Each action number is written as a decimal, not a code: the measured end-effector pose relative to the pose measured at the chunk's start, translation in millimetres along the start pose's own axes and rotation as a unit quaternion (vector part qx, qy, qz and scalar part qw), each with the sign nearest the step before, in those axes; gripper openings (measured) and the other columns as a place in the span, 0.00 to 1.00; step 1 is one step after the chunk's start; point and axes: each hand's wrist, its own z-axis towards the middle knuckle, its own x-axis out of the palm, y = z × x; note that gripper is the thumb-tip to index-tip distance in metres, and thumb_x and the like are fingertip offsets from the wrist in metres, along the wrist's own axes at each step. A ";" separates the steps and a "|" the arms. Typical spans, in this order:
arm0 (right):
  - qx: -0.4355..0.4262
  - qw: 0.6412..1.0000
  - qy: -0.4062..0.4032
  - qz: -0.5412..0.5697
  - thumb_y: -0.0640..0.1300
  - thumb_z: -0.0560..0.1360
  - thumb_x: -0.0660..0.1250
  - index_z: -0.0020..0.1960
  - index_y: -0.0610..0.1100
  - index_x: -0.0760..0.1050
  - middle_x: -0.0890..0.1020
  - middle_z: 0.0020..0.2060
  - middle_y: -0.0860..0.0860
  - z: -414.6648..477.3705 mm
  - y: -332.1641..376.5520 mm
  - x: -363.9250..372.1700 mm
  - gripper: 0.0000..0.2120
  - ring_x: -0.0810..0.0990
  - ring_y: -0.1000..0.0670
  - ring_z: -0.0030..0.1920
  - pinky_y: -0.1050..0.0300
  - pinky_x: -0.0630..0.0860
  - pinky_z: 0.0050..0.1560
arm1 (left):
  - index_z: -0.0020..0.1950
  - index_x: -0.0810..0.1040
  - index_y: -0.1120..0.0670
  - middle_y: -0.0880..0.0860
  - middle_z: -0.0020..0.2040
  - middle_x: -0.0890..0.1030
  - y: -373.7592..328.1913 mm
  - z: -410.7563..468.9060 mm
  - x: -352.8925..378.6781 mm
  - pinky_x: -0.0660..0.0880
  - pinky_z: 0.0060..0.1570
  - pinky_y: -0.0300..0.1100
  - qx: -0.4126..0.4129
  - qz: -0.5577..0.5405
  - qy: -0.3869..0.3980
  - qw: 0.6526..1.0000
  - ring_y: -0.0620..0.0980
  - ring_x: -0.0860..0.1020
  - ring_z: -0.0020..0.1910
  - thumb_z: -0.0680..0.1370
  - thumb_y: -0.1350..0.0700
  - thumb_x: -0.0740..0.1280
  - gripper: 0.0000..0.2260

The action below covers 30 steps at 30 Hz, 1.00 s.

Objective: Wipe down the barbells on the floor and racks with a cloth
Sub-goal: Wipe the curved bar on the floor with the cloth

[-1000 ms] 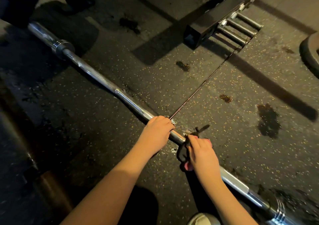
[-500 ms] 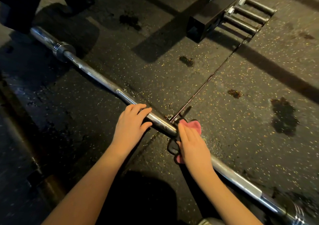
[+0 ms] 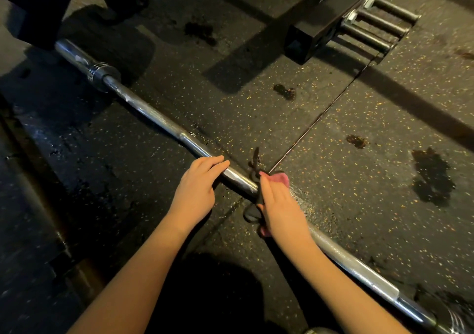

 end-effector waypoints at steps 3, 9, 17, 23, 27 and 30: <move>0.027 0.997 0.024 -0.070 0.40 0.48 0.84 0.72 0.32 0.64 0.76 0.60 0.41 -30.2 -17.4 0.0 0.56 0.77 0.42 0.55 0.49 0.78 0.55 | 0.74 0.66 0.51 0.45 0.73 0.65 1.4 4.5 -5.8 0.58 0.74 0.45 -0.028 -0.020 0.007 0.999 0.43 0.59 0.73 0.77 0.68 0.62 0.27; 0.001 0.995 -0.005 -0.104 0.52 0.76 0.67 0.59 0.37 0.73 0.78 0.47 0.45 58.0 40.8 1.5 0.20 0.79 0.41 0.47 0.47 0.75 0.47 | 0.77 0.60 0.53 0.48 0.77 0.59 15.5 21.1 -14.1 0.54 0.75 0.46 -0.089 0.022 0.022 0.996 0.46 0.56 0.75 0.77 0.68 0.59 0.29; -0.031 0.996 -0.059 -0.055 0.39 0.61 0.80 0.61 0.33 0.73 0.78 0.44 0.42 28.8 18.2 13.6 0.32 0.76 0.40 0.44 0.50 0.76 0.42 | 0.77 0.61 0.53 0.48 0.77 0.59 34.1 31.2 -26.2 0.56 0.75 0.46 -0.099 -0.011 0.046 0.994 0.47 0.58 0.75 0.78 0.69 0.57 0.28; 0.001 0.995 0.000 -0.104 0.54 0.79 0.59 0.44 0.38 0.76 0.81 0.37 0.41 82.9 47.5 -4.4 0.20 0.81 0.38 0.39 0.50 0.73 0.37 | 0.75 0.64 0.55 0.49 0.76 0.62 34.6 33.0 -27.6 0.52 0.72 0.37 -0.094 -0.023 0.020 0.995 0.45 0.59 0.74 0.77 0.70 0.56 0.27; 0.035 0.997 0.064 -0.034 0.54 0.83 0.53 0.55 0.39 0.75 0.81 0.50 0.41 108.7 64.1 -4.4 0.20 0.79 0.38 0.52 0.48 0.73 0.47 | 0.75 0.65 0.54 0.48 0.75 0.63 37.5 32.0 -28.1 0.51 0.70 0.33 -0.097 -0.033 0.019 0.995 0.44 0.59 0.74 0.78 0.70 0.57 0.26; -0.035 0.997 0.014 -0.065 0.47 0.73 0.72 0.59 0.36 0.74 0.79 0.47 0.41 79.0 52.3 4.6 0.21 0.78 0.38 0.45 0.48 0.75 0.43 | 0.75 0.65 0.53 0.47 0.76 0.62 39.3 31.9 -30.7 0.50 0.69 0.32 -0.098 -0.038 0.029 0.994 0.43 0.59 0.74 0.78 0.70 0.56 0.27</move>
